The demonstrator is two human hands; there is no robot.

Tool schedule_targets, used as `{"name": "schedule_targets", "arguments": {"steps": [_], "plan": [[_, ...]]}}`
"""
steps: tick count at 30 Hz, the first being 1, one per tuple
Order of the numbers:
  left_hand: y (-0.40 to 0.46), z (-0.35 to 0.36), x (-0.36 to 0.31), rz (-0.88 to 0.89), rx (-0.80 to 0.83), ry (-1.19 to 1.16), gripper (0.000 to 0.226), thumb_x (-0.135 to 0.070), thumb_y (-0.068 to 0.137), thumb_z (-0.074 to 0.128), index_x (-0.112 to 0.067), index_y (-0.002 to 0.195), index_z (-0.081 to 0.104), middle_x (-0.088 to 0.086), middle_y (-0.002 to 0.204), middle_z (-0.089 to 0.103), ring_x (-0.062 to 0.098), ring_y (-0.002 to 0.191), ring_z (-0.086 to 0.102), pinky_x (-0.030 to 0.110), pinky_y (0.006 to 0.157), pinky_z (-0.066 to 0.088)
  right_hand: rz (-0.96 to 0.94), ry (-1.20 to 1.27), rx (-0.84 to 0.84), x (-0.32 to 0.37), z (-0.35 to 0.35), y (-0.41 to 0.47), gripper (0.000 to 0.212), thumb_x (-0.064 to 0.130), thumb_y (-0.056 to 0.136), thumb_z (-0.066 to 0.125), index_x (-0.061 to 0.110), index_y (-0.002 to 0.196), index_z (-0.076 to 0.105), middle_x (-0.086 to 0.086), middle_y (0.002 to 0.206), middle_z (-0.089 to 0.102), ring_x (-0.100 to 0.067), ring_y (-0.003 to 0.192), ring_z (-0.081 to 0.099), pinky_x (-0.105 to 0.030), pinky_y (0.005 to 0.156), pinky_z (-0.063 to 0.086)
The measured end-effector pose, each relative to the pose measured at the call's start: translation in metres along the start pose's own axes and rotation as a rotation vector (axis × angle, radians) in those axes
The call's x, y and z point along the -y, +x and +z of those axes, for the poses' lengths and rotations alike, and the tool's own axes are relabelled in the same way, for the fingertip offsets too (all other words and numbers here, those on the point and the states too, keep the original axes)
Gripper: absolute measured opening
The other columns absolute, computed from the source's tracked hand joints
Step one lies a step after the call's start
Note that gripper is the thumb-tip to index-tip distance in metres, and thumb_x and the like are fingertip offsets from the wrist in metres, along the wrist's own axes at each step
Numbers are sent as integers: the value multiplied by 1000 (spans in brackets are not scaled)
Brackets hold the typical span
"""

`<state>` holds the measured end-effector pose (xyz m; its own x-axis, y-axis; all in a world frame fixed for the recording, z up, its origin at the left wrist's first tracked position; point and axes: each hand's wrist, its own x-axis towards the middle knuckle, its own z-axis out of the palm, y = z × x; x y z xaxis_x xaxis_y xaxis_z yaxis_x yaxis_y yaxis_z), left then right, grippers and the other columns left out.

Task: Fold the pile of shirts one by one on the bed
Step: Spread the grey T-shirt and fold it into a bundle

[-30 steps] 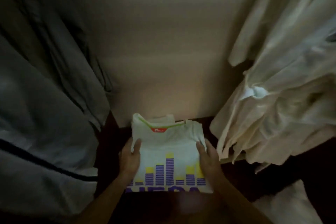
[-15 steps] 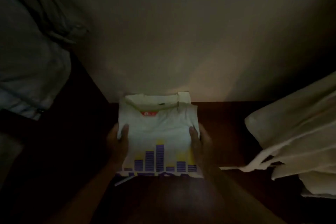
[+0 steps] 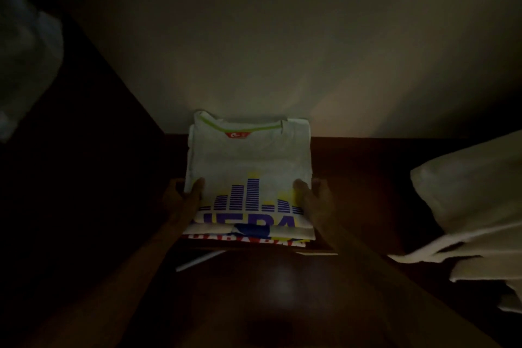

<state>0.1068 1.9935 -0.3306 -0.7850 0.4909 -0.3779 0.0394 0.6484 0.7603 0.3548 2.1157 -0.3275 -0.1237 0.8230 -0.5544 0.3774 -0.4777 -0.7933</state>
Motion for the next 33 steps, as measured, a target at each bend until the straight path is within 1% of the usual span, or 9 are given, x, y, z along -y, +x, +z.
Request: {"name": "schedule_targets", "arguments": {"steps": [4,6,9,12,16,20,26,29,33], "plan": [[-4,-2,-3,146,-123,98,31,-12,94,66,7,118,59,28,110,64,41,103,61,41,82,44,-26,-89,-39,-4,-1,-4,10,23,100,57,15,96,53,-14,105,67,-24,87,67,-39,71,59],[-1,-6,-4,208,-175,149,23,-13,95,65,4,110,64,24,103,67,36,99,62,36,80,41,-82,-137,-69,-3,1,-7,18,23,101,53,8,111,54,-15,107,65,-21,84,65,-27,61,55],[-3,-9,3,120,-108,270,33,-14,94,67,5,119,61,27,115,64,42,108,60,38,82,42,-140,-369,-81,-11,7,-15,41,28,101,51,8,134,41,-18,131,53,-29,111,57,-43,90,53],[-15,1,-1,196,-204,571,57,-33,95,63,-7,144,46,22,147,44,42,134,40,52,107,32,-357,-781,-220,-6,19,-23,65,50,99,43,23,153,19,-8,160,18,-32,146,19,-53,116,22],[-21,43,-22,569,-105,741,67,-61,97,29,-28,156,26,9,165,16,32,152,10,52,117,-8,-618,-998,-65,-1,41,-7,67,57,102,20,33,157,-8,3,162,-25,-24,148,-26,-61,115,-14],[-9,64,10,516,58,839,75,-72,87,3,-44,156,-2,-3,165,-18,24,151,-21,59,117,-12,-633,-956,-34,-30,55,3,67,60,99,11,32,158,-2,4,163,-21,-23,149,-25,-70,113,-6],[-2,73,30,618,-50,800,71,-70,94,17,-41,157,5,-1,167,-10,26,152,-16,60,116,-12,-671,-958,-93,-46,62,11,68,55,101,27,31,158,-2,3,164,-21,-25,149,-25,-66,113,-12],[-4,68,24,575,11,834,74,-74,89,8,-44,155,-4,-2,166,-15,25,151,-19,60,116,-12,-622,-973,4,-39,58,10,69,58,100,21,34,156,-9,5,161,-29,-23,146,-32,-65,110,-18],[1,42,-16,393,294,1023,85,-78,80,4,-41,155,-6,-2,165,-17,28,151,-18,59,116,-10,-419,-987,292,-2,39,7,66,57,102,20,36,154,-15,9,151,-42,-19,136,-44,-66,113,-16]]}}
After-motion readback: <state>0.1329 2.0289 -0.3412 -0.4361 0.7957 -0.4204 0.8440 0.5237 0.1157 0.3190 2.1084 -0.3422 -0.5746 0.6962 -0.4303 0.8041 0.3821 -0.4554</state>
